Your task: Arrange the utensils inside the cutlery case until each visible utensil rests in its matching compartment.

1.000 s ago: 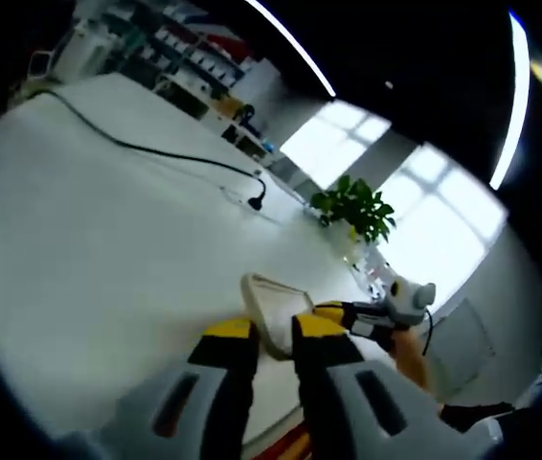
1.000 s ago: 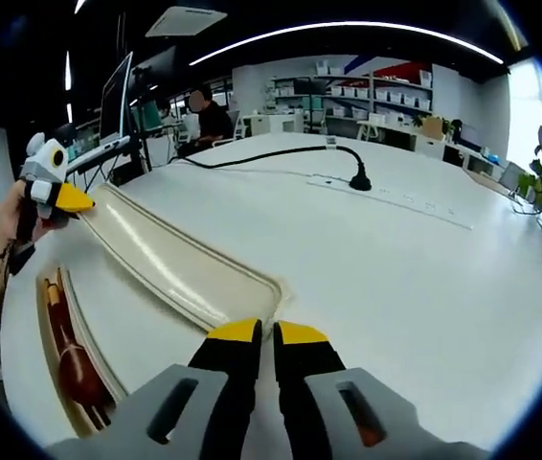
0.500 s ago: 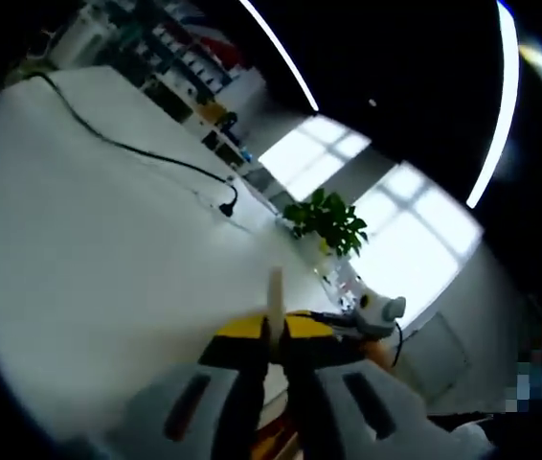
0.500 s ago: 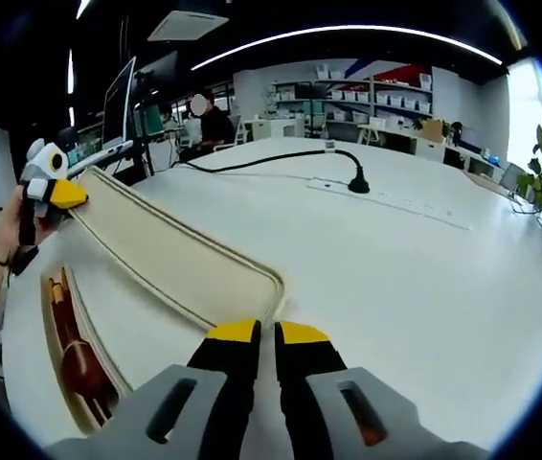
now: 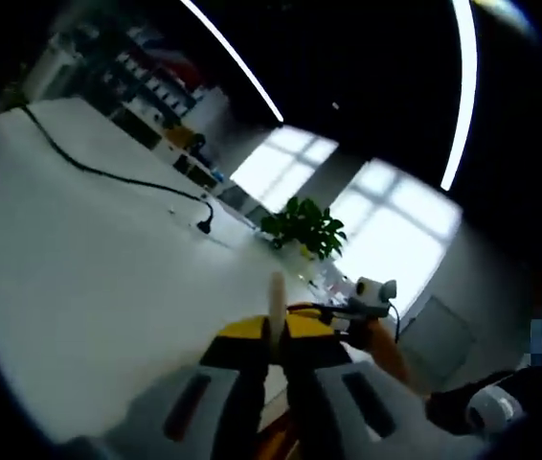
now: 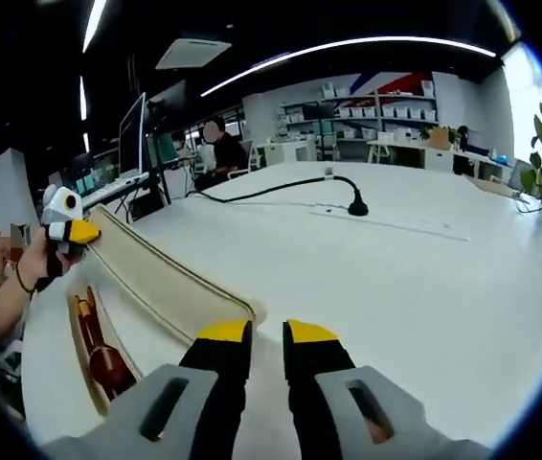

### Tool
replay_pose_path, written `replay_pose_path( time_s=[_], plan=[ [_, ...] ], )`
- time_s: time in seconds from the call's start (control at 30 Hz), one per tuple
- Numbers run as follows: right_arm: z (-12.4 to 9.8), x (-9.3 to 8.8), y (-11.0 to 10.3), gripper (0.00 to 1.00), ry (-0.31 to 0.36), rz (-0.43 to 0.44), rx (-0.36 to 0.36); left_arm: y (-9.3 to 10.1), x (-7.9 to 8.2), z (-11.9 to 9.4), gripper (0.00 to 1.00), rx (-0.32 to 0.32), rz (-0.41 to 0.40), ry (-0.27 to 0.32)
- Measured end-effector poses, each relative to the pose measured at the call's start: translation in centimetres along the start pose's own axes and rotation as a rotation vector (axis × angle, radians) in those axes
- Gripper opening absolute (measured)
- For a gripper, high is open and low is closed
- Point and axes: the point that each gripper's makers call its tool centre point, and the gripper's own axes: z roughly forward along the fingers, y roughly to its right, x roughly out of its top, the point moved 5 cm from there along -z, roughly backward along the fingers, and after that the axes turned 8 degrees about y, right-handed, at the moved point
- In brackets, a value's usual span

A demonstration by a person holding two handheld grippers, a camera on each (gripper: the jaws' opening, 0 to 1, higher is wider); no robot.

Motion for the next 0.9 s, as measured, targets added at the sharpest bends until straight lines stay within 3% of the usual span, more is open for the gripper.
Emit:
replay_pose_path(
  time_s=[0.1, 0.17, 0.37, 0.63, 0.77, 0.9],
  plan=[
    [0.1, 0.6, -0.3, 0.13, 0.069, -0.072, 0.015, 0.1, 0.5, -0.3, 0.04, -0.021, 0.048, 0.008],
    [0.1, 0.6, -0.8, 0.14, 0.063, -0.115, 0.043, 0.3, 0.5, -0.4, 0.04, -0.036, 0.089, 0.012],
    [-0.6, 1.7, -3.0, 0.19, 0.13, -0.221, 0.129, 1.1, 1.4, -1.1, 0.04, -0.129, 0.324, 0.069],
    [-0.7, 2.8, -6.0, 0.19, 0.182, -0.462, 0.248, 2.7, 2.7, -1.7, 0.04, -0.187, 0.459, 0.064],
    [-0.6, 3.0, -7.5, 0.19, 0.194, -0.563, 0.304, 3.5, 2.6, -1.7, 0.04, -0.217, 0.493, 0.048],
    [-0.3, 2.8, -8.2, 0.19, 0.172, -0.634, 0.307, 4.1, 2.1, -1.6, 0.04, -0.241, 0.52, 0.033]
  ],
)
